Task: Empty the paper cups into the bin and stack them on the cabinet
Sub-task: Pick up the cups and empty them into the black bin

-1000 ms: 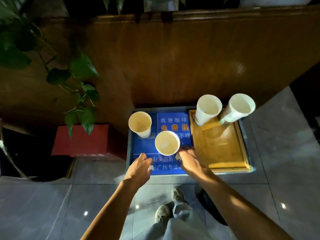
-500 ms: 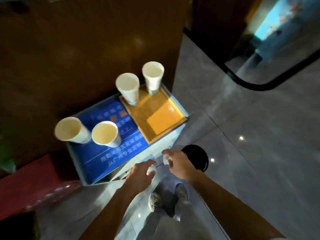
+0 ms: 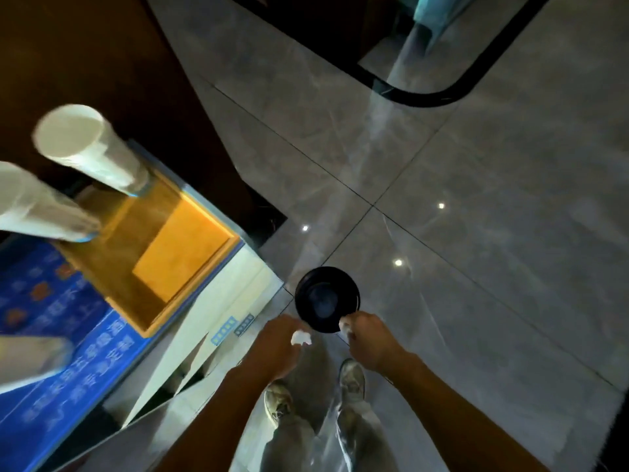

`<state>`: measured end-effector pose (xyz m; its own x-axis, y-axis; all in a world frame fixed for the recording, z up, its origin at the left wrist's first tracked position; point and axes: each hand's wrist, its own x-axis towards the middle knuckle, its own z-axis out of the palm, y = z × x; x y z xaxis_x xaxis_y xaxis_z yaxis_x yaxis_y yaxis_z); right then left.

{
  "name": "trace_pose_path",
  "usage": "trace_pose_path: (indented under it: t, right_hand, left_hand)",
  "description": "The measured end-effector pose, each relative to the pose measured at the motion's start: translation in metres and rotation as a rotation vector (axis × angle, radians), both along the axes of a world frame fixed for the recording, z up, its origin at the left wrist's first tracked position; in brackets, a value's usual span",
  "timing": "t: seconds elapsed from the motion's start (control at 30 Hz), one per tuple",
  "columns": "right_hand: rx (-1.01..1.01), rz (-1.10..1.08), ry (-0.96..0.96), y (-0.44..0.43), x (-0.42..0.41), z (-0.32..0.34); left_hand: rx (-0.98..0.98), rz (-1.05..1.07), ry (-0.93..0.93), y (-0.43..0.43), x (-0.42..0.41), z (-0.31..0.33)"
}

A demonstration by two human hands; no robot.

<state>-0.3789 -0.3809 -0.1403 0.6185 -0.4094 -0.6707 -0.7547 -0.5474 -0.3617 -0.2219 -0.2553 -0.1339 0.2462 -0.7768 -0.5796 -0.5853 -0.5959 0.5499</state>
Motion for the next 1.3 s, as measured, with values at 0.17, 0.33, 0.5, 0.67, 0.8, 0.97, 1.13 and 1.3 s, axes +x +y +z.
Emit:
trace_pose_path:
  t: [0.17, 0.33, 0.5, 0.67, 0.8, 0.97, 1.13, 1.3]
  right_hand:
    - [0.037, -0.092, -0.038, -0.042, -0.018, -0.086]
    - [0.151, -0.257, 0.024, -0.062, -0.016, -0.194]
    - [0.175, -0.286, 0.064, -0.065, 0.008, -0.310]
    - [0.207, -0.308, 0.142, -0.057, 0.035, -0.426]
    - [0.245, -0.325, 0.234, -0.051, 0.047, -0.503]
    - [0.251, -0.400, 0.305, -0.041, 0.053, -0.563]
    - [0.245, -0.354, 0.348, -0.031, 0.051, -0.550]
    - [0.222, -0.247, 0.320, -0.028, 0.045, -0.477]
  left_hand:
    - [0.045, 0.046, -0.047, -0.057, -0.014, -0.080]
    - [0.148, -0.073, -0.090, -0.084, -0.023, -0.186]
    - [0.270, -0.197, -0.084, -0.104, -0.019, -0.306]
    - [0.361, -0.304, -0.094, -0.131, -0.001, -0.435]
    - [0.443, -0.405, -0.080, -0.146, 0.013, -0.516]
    - [0.497, -0.463, -0.064, -0.142, 0.014, -0.571]
    - [0.510, -0.514, -0.035, -0.135, 0.008, -0.552]
    - [0.452, -0.530, -0.040, -0.126, 0.009, -0.477]
